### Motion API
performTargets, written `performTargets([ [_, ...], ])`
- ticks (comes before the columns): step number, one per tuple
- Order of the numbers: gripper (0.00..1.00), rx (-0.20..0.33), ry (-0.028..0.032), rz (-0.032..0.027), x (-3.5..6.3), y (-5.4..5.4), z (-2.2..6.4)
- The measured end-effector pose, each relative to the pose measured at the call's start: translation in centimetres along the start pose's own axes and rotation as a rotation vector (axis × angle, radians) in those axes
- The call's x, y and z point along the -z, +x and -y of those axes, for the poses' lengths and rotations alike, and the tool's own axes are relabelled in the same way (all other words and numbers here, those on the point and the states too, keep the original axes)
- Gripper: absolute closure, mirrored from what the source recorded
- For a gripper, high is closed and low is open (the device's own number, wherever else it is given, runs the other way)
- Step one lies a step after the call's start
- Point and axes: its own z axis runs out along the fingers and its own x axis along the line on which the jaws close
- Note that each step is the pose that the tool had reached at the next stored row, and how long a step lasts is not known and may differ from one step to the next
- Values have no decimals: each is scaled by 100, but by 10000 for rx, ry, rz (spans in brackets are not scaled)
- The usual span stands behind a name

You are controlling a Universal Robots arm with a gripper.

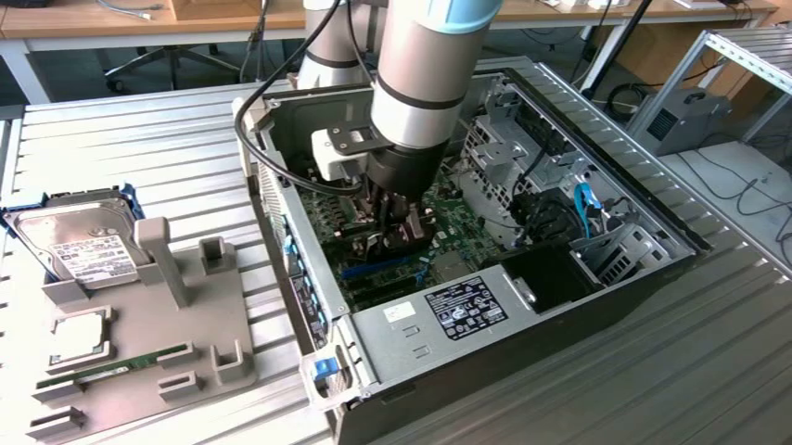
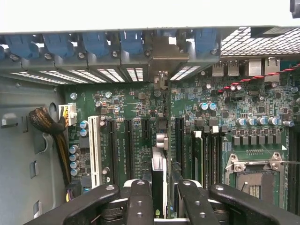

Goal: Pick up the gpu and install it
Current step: 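Insert the gpu into the slot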

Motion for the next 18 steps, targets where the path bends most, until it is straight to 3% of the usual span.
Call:
performTargets([
  [18,74,15,-3,-14,-95,-13,1],
])
